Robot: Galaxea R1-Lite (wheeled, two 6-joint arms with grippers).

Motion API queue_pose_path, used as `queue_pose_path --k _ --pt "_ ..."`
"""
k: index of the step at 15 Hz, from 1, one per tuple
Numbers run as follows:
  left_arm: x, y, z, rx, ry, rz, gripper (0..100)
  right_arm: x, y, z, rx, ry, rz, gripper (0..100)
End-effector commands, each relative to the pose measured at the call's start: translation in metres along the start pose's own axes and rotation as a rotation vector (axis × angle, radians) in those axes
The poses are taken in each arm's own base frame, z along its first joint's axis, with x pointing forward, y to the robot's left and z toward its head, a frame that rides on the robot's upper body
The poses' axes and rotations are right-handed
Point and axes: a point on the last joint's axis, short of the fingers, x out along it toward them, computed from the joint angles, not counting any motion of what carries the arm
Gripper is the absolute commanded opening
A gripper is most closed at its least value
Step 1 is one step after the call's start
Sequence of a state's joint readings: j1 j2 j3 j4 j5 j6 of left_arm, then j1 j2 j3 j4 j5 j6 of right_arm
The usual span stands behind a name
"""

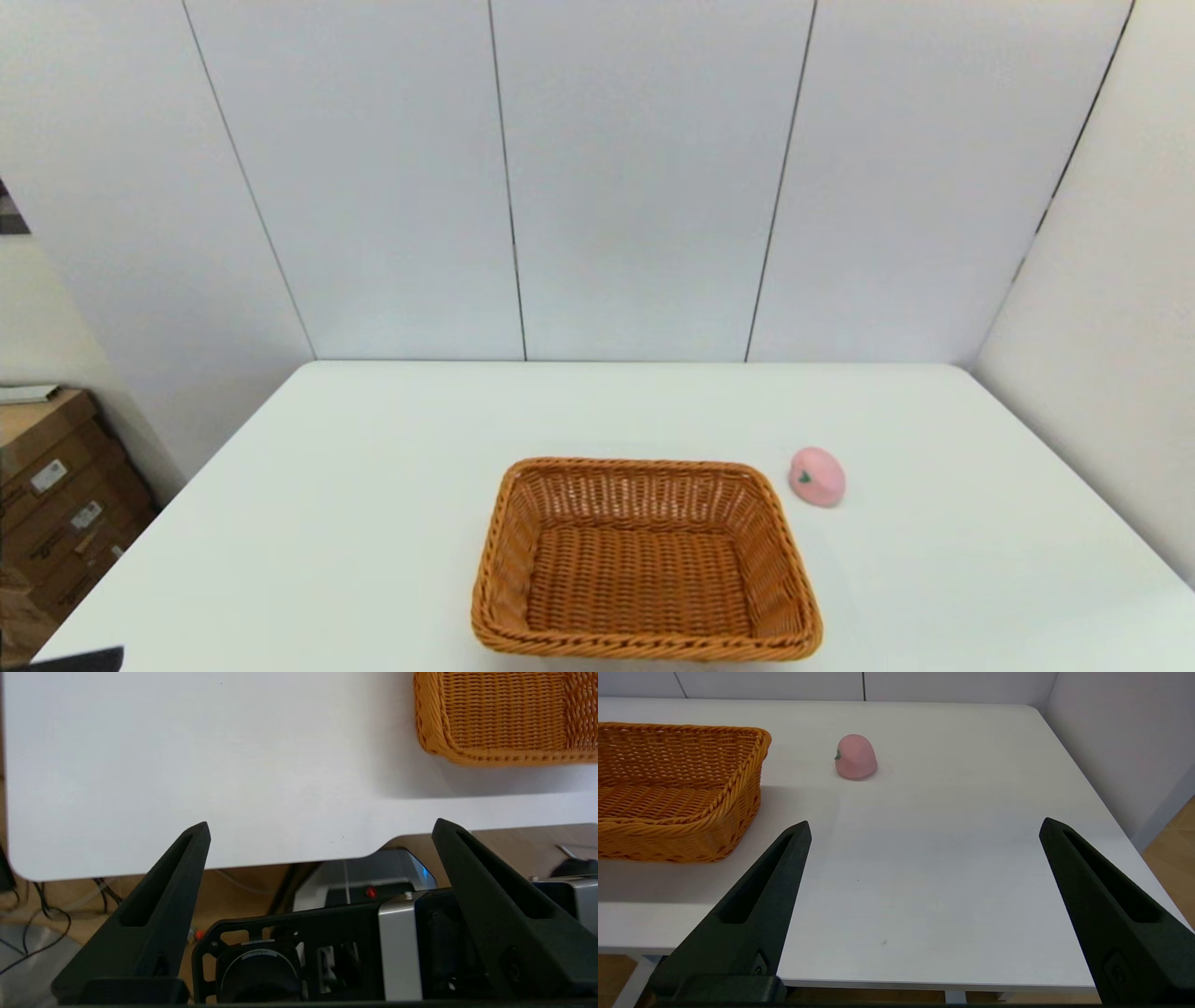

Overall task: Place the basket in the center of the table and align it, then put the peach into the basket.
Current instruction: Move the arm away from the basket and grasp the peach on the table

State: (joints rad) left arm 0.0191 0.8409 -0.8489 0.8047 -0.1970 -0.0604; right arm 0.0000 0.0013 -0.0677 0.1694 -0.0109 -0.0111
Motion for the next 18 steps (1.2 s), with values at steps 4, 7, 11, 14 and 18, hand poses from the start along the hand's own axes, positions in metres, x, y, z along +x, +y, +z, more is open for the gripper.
queue_pose_path --k 4,7,11,14,18 --pt "0.006 0.013 -0.117 0.052 -0.530 0.170 100 0.000 0.000 0.000 -0.001 0.001 0.000 100" --pt "0.024 0.018 -0.121 0.051 -0.647 0.214 100 0.000 0.000 0.000 0.000 0.001 0.000 100" --pt "0.041 0.024 -0.147 0.169 -0.733 0.231 100 0.000 0.000 0.000 0.007 -0.008 -0.001 100" --pt "0.048 0.025 -0.153 0.121 -0.744 0.202 100 0.000 0.000 0.000 0.007 -0.006 -0.003 100" --pt "0.054 0.026 -0.157 0.101 -0.717 0.172 100 -0.007 0.000 0.029 0.008 -0.006 -0.008 100"
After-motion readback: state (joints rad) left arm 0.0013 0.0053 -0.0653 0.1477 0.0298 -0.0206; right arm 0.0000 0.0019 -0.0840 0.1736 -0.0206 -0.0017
